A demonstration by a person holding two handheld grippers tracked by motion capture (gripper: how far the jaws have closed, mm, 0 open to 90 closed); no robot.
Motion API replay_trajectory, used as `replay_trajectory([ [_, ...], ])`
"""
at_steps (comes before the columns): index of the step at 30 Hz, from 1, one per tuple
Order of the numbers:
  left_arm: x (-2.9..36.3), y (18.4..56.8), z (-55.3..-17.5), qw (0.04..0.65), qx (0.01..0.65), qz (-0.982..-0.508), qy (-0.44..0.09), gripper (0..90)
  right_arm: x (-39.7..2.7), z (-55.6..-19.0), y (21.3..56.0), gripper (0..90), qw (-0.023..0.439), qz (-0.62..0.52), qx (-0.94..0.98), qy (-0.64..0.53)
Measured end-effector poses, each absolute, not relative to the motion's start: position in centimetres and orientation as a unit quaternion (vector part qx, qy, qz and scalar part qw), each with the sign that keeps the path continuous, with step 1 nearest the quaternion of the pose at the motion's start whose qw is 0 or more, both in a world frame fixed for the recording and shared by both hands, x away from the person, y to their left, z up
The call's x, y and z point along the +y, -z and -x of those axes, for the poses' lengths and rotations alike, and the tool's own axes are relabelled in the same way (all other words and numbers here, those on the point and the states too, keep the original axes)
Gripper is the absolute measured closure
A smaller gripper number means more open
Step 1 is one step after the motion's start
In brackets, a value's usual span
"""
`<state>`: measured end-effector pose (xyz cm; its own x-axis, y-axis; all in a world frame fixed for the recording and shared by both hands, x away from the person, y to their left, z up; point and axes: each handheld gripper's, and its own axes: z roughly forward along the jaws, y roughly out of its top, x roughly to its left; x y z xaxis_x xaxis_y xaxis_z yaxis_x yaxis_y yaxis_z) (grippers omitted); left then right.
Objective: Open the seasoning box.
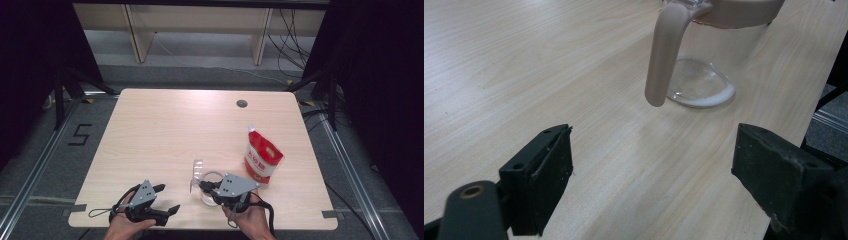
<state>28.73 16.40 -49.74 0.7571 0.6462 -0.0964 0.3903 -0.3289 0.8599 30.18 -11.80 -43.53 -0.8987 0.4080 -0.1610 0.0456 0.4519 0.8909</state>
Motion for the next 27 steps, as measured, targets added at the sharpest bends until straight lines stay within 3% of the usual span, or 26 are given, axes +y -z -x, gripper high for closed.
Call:
replay_trajectory([
  [10,16.7,49.6,-28.8,0.484,0.322,-0.801,-0.143,16.0,-12.3,-30.1,43.1,85.1,0.187,-0.14,0.827,-0.511],
  [13,16.8,49.6,-29.0,0.482,0.316,-0.804,-0.145,16.0,-13.5,-30.2,43.0,77.5,0.19,-0.159,0.823,-0.511],
  [27,16.8,49.7,-28.9,0.48,0.327,-0.803,-0.132,16.1,-18.3,-30.2,43.8,59.9,0.189,-0.214,0.814,-0.506],
])
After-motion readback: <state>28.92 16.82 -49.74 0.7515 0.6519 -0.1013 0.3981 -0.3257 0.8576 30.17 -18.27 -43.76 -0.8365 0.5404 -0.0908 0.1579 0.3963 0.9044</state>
